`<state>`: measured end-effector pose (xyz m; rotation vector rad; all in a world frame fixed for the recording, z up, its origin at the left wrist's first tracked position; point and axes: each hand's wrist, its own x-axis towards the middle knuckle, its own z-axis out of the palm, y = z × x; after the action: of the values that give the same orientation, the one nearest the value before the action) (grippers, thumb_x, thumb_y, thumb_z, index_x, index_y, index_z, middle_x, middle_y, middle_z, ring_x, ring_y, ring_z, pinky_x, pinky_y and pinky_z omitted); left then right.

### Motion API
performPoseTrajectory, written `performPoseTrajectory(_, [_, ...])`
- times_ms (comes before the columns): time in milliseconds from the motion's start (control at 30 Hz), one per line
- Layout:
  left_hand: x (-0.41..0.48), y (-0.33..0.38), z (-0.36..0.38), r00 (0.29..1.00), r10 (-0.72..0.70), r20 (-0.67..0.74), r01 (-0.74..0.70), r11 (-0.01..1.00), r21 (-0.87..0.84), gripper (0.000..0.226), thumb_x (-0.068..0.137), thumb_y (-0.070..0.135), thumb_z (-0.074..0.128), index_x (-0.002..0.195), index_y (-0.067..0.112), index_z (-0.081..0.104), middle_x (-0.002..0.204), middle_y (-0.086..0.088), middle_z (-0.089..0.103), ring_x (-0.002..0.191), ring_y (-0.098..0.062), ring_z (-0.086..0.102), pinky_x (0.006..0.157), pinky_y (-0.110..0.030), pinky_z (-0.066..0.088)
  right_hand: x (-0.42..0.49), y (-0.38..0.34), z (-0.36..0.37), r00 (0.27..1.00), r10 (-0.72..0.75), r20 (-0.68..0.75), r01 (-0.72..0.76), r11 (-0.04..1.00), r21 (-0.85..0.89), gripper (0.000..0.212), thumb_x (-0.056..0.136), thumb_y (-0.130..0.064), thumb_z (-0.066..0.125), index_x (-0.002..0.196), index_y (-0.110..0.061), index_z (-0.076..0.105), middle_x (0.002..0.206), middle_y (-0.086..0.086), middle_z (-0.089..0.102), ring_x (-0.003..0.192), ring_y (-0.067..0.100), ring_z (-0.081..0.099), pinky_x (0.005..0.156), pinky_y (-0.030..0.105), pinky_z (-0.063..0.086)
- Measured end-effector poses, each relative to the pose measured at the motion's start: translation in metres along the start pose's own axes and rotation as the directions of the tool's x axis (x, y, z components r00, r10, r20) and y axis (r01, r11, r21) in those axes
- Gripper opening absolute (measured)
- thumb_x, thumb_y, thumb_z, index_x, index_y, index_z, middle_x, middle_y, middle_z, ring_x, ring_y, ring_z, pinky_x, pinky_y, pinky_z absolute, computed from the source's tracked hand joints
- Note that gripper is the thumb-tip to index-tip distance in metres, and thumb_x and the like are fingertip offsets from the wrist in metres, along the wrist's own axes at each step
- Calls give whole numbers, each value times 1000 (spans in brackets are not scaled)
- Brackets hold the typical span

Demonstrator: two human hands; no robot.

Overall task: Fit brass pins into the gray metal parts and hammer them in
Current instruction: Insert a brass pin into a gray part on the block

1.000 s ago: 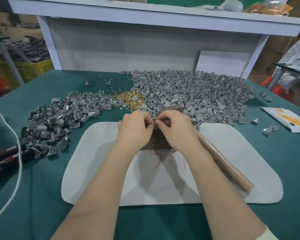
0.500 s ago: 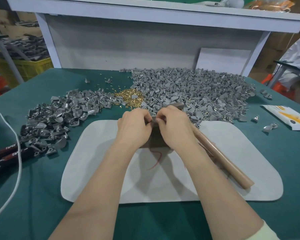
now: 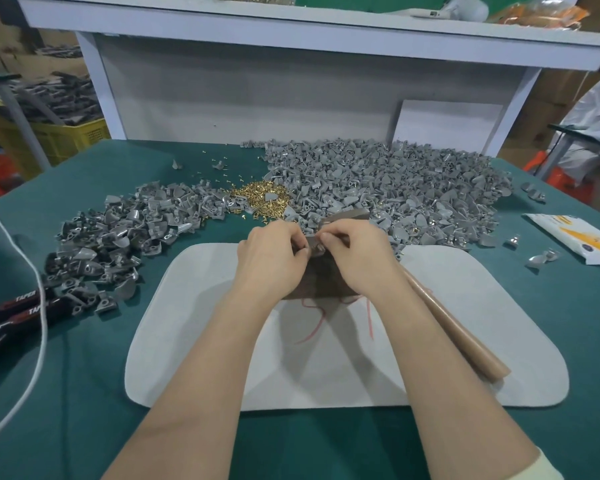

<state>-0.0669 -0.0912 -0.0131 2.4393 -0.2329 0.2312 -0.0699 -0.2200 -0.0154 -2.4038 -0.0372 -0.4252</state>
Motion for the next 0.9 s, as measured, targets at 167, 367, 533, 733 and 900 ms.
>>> performPoseTrajectory(167, [0, -1, 1, 1000, -3, -7, 3, 1000, 3, 14, 87, 24, 62, 75, 28, 55, 93, 2, 65, 100, -27, 56, 89, -41, 46, 1, 2, -2, 999, 48, 13, -48, 996, 69, 10, 87, -18, 63, 91, -21, 71, 97, -6, 70, 92, 12, 64, 89, 29, 48])
performPoseTrajectory(367, [0, -1, 1, 1000, 3, -9, -3, 1000, 4, 14, 87, 24, 62, 76, 28, 55, 96, 2, 66, 102, -27, 56, 89, -41, 45, -2, -2, 4, 1000, -31, 5, 31, 998, -57, 9, 88, -17, 61, 91, -15, 69, 96, 2, 66, 99, 23, 57, 91, 38, 44])
performPoseTrajectory(533, [1, 0, 1, 1000, 6, -4, -6, 1000, -9, 10, 87, 20, 61, 78, 24, 58, 95, -2, 67, 100, -29, 56, 89, -42, 46, -4, -8, 7, 995, -97, -17, 91, 975, -203, 11, 91, -16, 55, 92, -12, 66, 96, 1, 56, 93, 25, 54, 80, 34, 40])
performPoseTrajectory(733, [1, 3, -1, 999, 30, 13, -30, 999, 16, 5, 88, 18, 60, 85, 18, 64, 99, -7, 66, 102, -33, 55, 89, -42, 45, -4, -16, 6, 995, -104, -3, 98, 950, -297, 11, 90, -9, 53, 90, -14, 64, 101, 3, 57, 93, 25, 54, 68, 31, 32])
performPoseTrajectory(900, [1, 3, -1, 999, 26, 26, -27, 999, 26, 5, 88, 15, 59, 88, 16, 64, 104, -11, 66, 105, -35, 55, 90, -42, 45, -4, -21, 6, 994, -108, 2, 101, 920, -378, 16, 89, -5, 50, 93, -13, 63, 102, 5, 57, 95, 26, 55, 66, 28, 30])
